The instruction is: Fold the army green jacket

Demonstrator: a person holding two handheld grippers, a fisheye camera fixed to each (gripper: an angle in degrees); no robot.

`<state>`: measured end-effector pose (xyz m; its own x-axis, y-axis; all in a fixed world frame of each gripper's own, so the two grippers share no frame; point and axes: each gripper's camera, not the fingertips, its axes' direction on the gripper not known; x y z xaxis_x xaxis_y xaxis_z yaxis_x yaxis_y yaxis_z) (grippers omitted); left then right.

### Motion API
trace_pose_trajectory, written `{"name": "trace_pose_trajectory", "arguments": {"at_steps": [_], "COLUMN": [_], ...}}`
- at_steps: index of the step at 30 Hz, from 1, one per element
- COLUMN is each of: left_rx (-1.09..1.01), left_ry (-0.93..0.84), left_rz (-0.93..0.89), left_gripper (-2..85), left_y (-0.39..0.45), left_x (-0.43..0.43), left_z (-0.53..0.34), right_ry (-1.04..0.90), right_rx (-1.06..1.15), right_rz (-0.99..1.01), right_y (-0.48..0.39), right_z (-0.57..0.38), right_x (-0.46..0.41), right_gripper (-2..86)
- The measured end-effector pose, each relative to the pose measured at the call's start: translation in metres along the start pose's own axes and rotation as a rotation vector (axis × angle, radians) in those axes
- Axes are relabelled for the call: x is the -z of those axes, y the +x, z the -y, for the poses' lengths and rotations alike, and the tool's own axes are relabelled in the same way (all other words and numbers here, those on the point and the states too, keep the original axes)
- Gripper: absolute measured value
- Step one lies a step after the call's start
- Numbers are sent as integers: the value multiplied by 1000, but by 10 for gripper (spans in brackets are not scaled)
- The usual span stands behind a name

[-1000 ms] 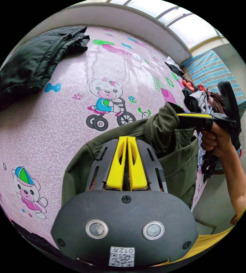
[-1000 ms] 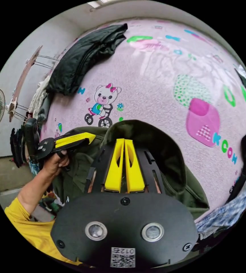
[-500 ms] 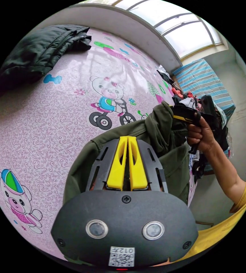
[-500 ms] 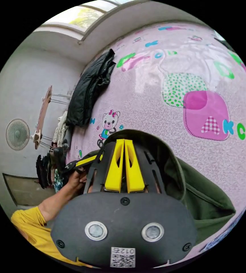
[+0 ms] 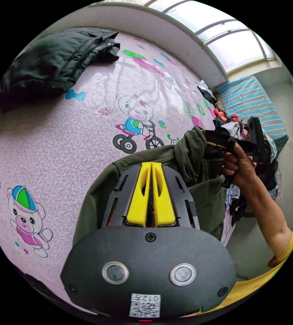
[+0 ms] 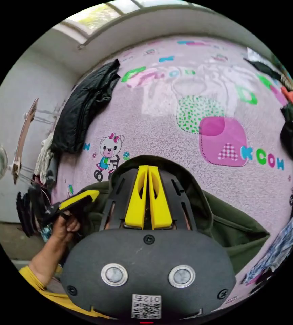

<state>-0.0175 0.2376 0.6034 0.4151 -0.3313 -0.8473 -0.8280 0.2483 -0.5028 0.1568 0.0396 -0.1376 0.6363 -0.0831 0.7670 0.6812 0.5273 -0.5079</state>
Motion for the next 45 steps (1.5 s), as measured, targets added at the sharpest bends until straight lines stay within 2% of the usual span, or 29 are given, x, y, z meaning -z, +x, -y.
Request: {"name": "trace_pose_trajectory", "arguments": {"at_steps": [3, 5, 7, 12, 18, 20, 25, 27, 31, 34, 38, 43, 45], "left_rx": [-37, -46, -72, 19, 3, -40, -28, 29, 76, 95, 171, 212, 217], "left_ry": [72, 70, 27, -88, -71, -68, -48, -62, -158, -188, -173, -178, -171], "left_rz": [-52, -35, 92, 255, 158, 144, 186, 188, 200, 256, 212, 243, 234], "left_gripper": [2, 3, 3, 2, 3, 3, 4, 4, 3, 3, 4, 8, 16], "left_y": [22, 35, 50, 44, 58, 70, 76, 69, 70, 80, 86, 102, 109], "left_x": [41, 57, 58, 33, 55, 74, 134, 143, 148, 150, 150, 145, 147], "left_z": [-33, -63, -99, -138, -176, -199, -318, -362, -454, -508, -560, -615, -629], "right_ry": [42, -21, -67, -216, -291, -277, -247, -289, -402, -528, -644, -710, -721], "right_rx": [172, 247, 284, 306, 225, 259, 404, 436, 459, 406, 325, 233, 183], "right_rz": [77, 115, 55, -111, -81, -111, 87, 214, 333, 399, 421, 383, 463], "right_y": [-35, -53, -66, -79, -76, -89, -143, -171, -214, -234, -242, -237, -226], "right_z": [-54, -93, -129, -170, -159, -167, -227, -262, -307, -333, -357, -368, -366], "right_x": [37, 42, 35, -23, -33, -23, 4, -4, -31, -58, -90, -116, -119], "right_gripper": [0, 0, 0, -1, 0, 0, 2, 5, 19, 50, 78, 71, 54]}}
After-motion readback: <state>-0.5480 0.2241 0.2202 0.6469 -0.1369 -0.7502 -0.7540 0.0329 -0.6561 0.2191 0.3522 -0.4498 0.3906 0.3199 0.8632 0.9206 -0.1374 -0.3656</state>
